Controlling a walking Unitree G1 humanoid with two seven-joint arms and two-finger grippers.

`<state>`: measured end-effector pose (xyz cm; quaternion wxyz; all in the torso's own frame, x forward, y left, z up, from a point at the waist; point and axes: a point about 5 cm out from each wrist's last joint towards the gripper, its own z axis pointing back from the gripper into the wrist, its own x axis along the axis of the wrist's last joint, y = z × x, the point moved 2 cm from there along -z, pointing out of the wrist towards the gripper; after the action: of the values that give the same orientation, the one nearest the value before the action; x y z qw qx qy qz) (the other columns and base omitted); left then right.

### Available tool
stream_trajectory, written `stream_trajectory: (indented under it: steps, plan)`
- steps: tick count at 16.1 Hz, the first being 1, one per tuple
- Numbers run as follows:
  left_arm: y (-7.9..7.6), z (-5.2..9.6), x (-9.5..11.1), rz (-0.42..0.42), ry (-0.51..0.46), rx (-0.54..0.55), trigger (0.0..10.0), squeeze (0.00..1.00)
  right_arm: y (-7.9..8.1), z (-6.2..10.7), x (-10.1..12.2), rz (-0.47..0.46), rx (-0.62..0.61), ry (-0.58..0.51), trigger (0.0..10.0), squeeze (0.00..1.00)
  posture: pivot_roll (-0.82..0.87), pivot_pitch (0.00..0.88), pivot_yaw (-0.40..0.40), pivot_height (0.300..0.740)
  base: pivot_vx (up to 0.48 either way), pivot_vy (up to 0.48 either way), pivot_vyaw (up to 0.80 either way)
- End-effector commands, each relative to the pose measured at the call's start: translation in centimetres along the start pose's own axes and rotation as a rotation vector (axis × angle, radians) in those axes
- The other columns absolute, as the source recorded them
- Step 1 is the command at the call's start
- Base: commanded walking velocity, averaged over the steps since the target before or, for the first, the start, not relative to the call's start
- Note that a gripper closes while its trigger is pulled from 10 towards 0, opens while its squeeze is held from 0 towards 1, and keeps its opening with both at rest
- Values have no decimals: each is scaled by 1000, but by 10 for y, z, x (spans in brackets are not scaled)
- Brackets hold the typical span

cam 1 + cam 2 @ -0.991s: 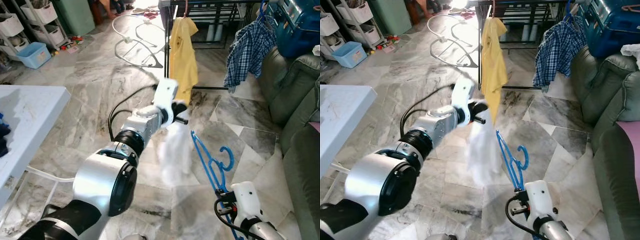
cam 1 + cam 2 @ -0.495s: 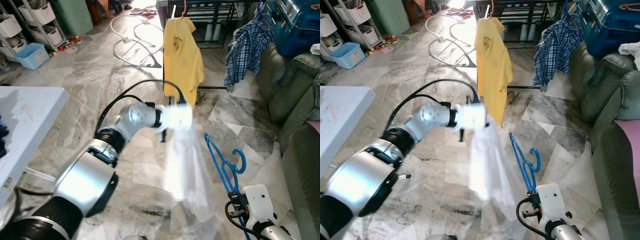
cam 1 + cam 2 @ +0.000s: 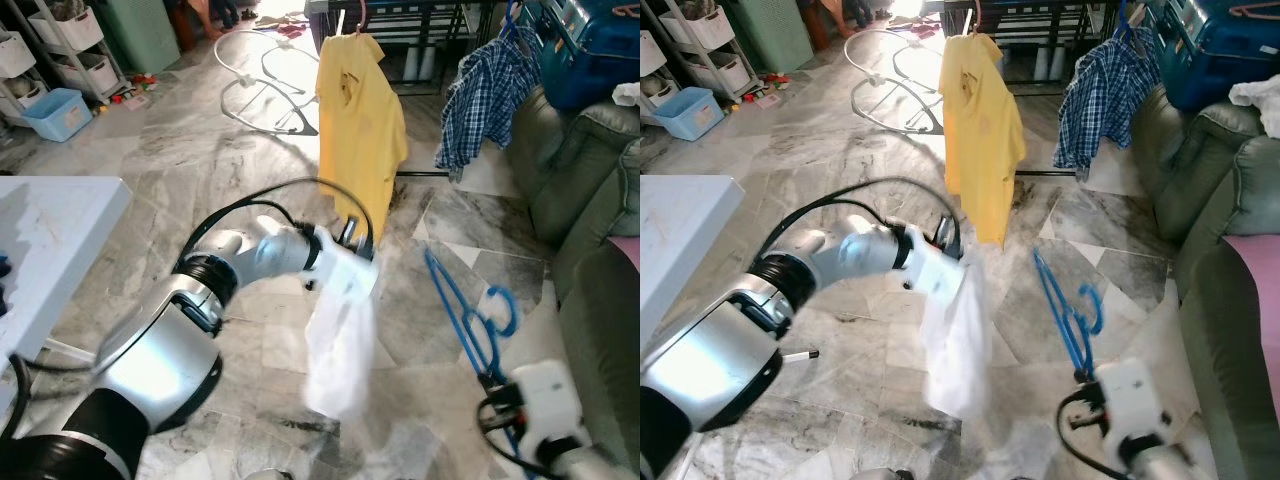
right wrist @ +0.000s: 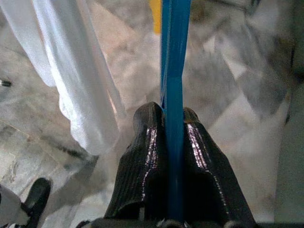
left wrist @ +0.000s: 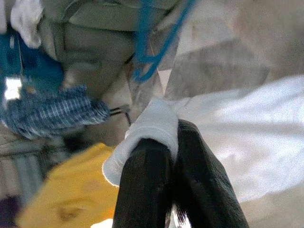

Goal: Hang hanger

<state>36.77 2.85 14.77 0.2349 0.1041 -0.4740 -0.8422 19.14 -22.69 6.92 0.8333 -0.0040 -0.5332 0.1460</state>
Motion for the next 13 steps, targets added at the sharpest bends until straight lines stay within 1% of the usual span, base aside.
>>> stream_trajectory:
  steps: [1, 2, 3, 4, 5, 7, 8, 9, 10, 11, 12, 13]
  plan:
    - [-10, 4, -1, -141, -14, -59, 10000, 0, -8, 9, 8, 32, 43, -19, 10000, 0, -52, 155, 98, 740, 0, 0, 0]
    - [-34, 6, -4, -277, -20, -175, 10000, 0, -23, 17, 11, 95, 71, 7, 10000, 0, -55, 156, 99, 740, 0, 0, 0]
    - [-57, 8, -6, -351, -25, -277, 10000, 0, -42, 23, 15, 137, 76, 29, 10000, 0, -59, 156, 101, 740, 0, 0, 0]
    - [-70, 9, -8, -384, -26, -322, 10000, 0, -52, 26, 18, 165, 99, 45, 10000, 0, -62, 155, 102, 740, 0, 0, 0]
    - [-76, 11, -10, -415, -28, -343, 10000, 0, -59, 28, 22, 192, 126, 62, 10000, 0, -65, 158, 103, 740, 0, 0, 0]
    - [-78, 13, -11, -512, -53, -322, 10000, 0, -64, 29, 27, 205, 166, 71, 10000, 0, -63, 163, 101, 740, 0, 0, 0]
    - [-70, 12, -10, -690, -127, -272, 10000, 0, -67, 22, 37, 215, 227, 61, 10000, 0, -44, 169, 96, 740, 0, 0, 0]
    - [-57, 9, -6, -755, -170, -178, 10000, 0, -65, 17, 43, 199, 278, 42, 10000, 0, -35, 169, 97, 740, 0, 0, 0]
    - [-51, 8, -4, -773, -179, -148, 10000, 0, -63, 15, 44, 189, 297, 35, 10000, 0, -35, 169, 97, 740, 0, 0, 0]
    - [-32, 5, 3, -755, -205, -37, 10000, 0, -58, 9, 46, 170, 346, 29, 10000, 0, -20, 171, 100, 740, 0, 0, 0]
    - [-17, 4, 8, -774, -223, 51, 10000, 0, -51, 6, 46, 165, 390, 35, 10000, 0, -19, 171, 100, 740, 0, 0, 0]
    - [-3, 2, 13, -751, -230, 130, 10000, 0, -39, 3, 42, 157, 446, 50, 10000, 0, -18, 167, 100, 740, 0, 0, 0]
